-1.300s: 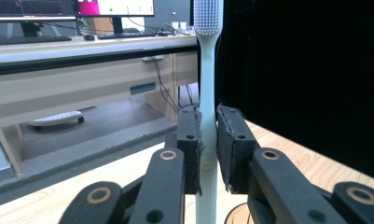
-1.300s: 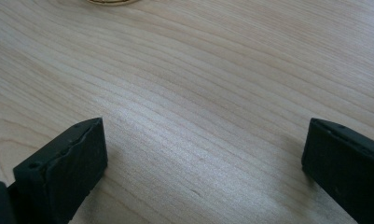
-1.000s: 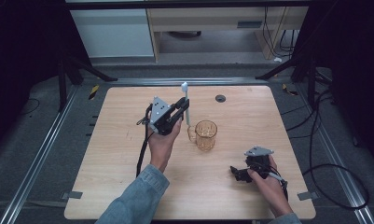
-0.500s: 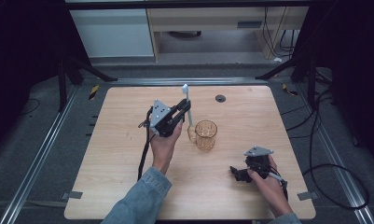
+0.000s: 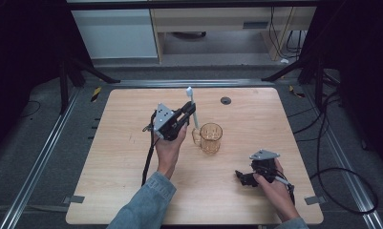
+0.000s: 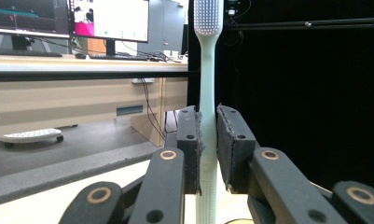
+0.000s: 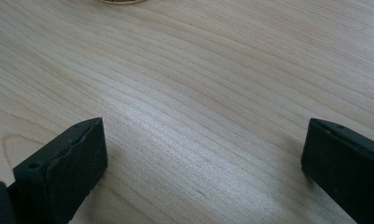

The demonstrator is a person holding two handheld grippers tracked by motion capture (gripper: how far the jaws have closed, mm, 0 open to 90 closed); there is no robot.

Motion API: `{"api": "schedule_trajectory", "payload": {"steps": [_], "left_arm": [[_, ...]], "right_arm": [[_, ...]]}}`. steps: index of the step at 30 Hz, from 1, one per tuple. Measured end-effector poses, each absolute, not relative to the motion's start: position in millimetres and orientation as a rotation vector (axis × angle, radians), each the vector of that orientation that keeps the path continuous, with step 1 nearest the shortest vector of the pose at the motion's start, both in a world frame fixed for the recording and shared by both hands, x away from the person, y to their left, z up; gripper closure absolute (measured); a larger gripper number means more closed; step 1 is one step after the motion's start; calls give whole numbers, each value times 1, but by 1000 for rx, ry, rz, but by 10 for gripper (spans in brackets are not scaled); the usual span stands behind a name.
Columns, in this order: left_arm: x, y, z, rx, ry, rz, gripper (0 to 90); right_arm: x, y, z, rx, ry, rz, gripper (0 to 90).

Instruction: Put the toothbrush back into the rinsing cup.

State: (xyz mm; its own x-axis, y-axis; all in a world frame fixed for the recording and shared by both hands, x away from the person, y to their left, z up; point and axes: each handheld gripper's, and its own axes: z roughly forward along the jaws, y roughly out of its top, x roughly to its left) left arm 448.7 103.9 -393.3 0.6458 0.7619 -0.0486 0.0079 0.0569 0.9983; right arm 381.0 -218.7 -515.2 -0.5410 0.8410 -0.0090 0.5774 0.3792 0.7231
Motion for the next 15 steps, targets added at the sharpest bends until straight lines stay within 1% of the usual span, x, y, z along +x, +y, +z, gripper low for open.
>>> {"api": "schedule_trajectory", "payload": {"steps": [15], "left_arm": [[453, 100, -413, 1425, 715, 638, 790]], "right_arm": [[381, -219, -515, 1227, 2273, 969, 6]]}}
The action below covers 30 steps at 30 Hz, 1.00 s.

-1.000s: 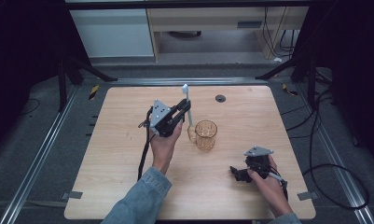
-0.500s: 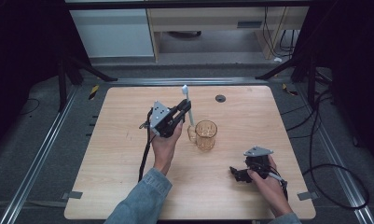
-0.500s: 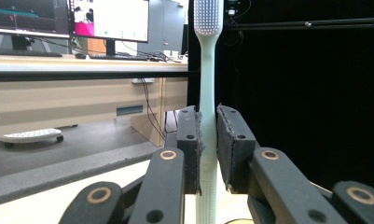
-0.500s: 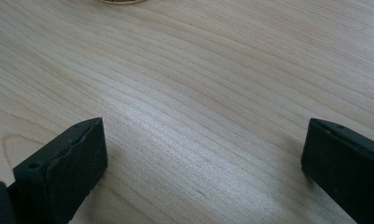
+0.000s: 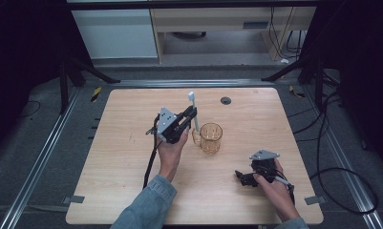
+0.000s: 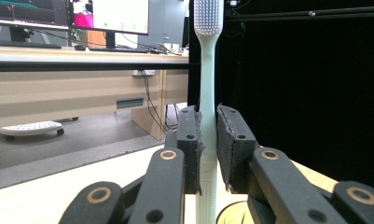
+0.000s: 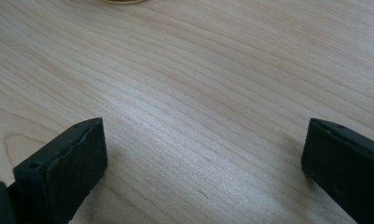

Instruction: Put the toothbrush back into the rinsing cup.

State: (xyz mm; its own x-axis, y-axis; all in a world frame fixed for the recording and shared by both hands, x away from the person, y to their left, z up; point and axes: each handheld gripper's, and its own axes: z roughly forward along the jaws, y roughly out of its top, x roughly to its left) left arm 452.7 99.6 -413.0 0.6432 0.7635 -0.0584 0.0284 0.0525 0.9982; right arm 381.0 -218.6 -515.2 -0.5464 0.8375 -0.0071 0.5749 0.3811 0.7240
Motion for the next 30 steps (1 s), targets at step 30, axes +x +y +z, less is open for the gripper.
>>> {"api": "schedule_trajectory", "payload": {"steps": [30], "left_arm": [[455, 97, -446, 1512, 764, 626, 790]], "right_arm": [[381, -218, -515, 1222, 2276, 971, 5]]}}
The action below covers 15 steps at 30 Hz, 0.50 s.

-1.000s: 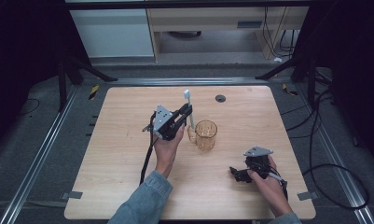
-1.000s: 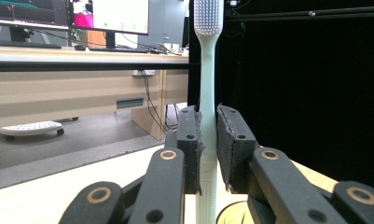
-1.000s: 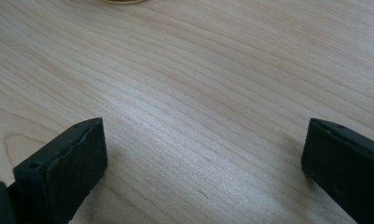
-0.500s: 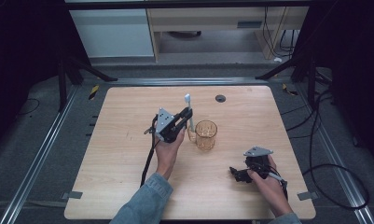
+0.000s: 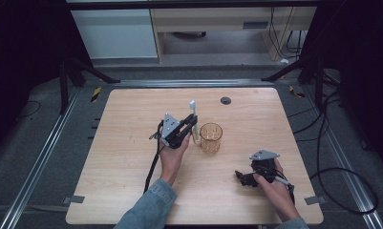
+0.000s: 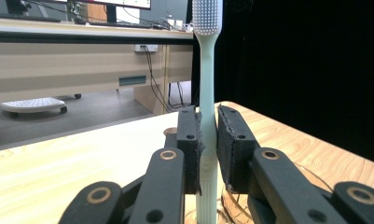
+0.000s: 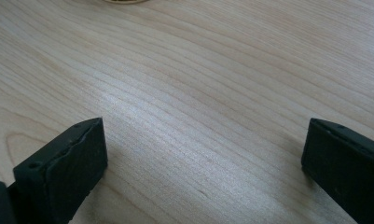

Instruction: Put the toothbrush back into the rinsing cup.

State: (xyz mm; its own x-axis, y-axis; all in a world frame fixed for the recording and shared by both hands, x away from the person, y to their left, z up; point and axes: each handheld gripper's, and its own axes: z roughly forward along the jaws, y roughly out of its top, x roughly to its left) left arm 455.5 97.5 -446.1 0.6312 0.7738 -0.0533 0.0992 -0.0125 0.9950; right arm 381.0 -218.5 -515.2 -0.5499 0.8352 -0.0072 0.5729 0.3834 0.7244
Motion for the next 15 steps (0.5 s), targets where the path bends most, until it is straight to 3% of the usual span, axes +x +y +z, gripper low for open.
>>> {"api": "schedule_trajectory", "payload": {"steps": [15], "left_arm": [[451, 97, -457, 1561, 773, 624, 789]], "right_arm": [[381, -219, -515, 1221, 2276, 971, 4]]}}
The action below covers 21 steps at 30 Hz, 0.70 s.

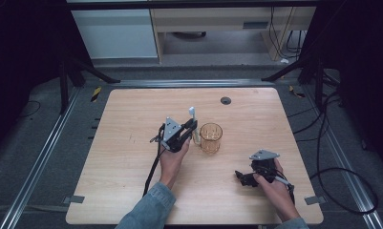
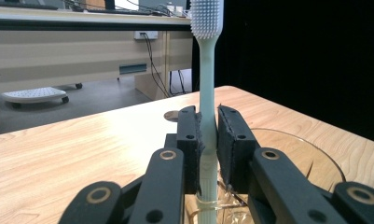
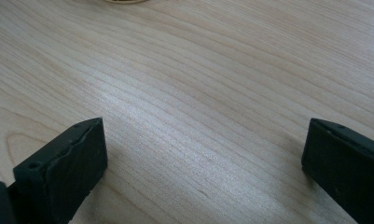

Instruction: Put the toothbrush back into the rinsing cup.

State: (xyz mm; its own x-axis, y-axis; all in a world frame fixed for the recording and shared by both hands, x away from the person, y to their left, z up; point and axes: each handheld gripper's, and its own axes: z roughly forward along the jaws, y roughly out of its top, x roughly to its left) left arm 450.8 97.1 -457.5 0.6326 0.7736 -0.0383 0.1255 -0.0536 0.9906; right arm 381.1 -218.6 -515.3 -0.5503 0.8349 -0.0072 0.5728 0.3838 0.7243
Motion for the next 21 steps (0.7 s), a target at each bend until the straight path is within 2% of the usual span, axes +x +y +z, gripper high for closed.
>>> {"api": "schedule_trajectory", "payload": {"steps": [12, 21], "left_arm": [[446, 93, -459, 1639, 746, 640, 788], [448, 94, -462, 1635, 765, 632, 788]], "right_arm": [[381, -219, -515, 1221, 2278, 971, 4], [381, -219, -515, 1220, 2277, 972, 3]]}}
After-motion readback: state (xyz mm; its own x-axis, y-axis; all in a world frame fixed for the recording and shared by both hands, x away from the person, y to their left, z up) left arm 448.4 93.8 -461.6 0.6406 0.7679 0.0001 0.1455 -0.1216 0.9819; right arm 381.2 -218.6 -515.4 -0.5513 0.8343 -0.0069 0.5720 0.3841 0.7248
